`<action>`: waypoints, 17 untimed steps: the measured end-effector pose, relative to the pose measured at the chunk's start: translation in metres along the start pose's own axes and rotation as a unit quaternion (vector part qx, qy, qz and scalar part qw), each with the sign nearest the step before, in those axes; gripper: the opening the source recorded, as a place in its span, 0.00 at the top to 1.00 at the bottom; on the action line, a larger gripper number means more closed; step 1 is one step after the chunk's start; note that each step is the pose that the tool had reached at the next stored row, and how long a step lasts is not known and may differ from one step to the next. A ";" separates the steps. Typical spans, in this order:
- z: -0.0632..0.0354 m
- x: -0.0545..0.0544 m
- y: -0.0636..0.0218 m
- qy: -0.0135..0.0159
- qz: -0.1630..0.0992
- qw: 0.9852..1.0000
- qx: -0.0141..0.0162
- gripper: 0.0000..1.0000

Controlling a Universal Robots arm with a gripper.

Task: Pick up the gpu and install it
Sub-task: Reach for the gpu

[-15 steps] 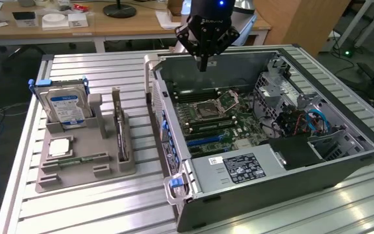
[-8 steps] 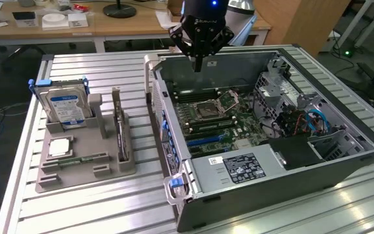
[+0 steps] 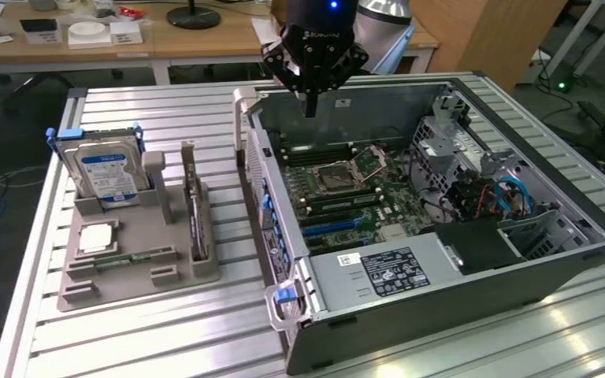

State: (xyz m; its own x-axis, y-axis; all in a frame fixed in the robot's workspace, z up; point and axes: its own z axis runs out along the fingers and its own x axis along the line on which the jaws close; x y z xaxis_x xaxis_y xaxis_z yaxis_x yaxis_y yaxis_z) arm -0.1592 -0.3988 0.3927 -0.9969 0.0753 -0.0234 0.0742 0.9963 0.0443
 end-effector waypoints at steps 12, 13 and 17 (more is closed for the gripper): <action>0.0004 0.014 -0.0011 0.000 0.000 1.000 0.000 0.89; 0.0004 0.015 -0.0012 0.000 0.000 1.000 0.000 0.89; 0.0006 0.021 -0.0016 0.000 0.000 1.000 0.000 0.89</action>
State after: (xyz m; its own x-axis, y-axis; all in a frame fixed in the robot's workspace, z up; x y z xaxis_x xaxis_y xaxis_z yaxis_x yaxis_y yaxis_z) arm -0.1799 -0.3988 0.3915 -0.9969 0.0753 -0.0234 0.0742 0.9963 0.0443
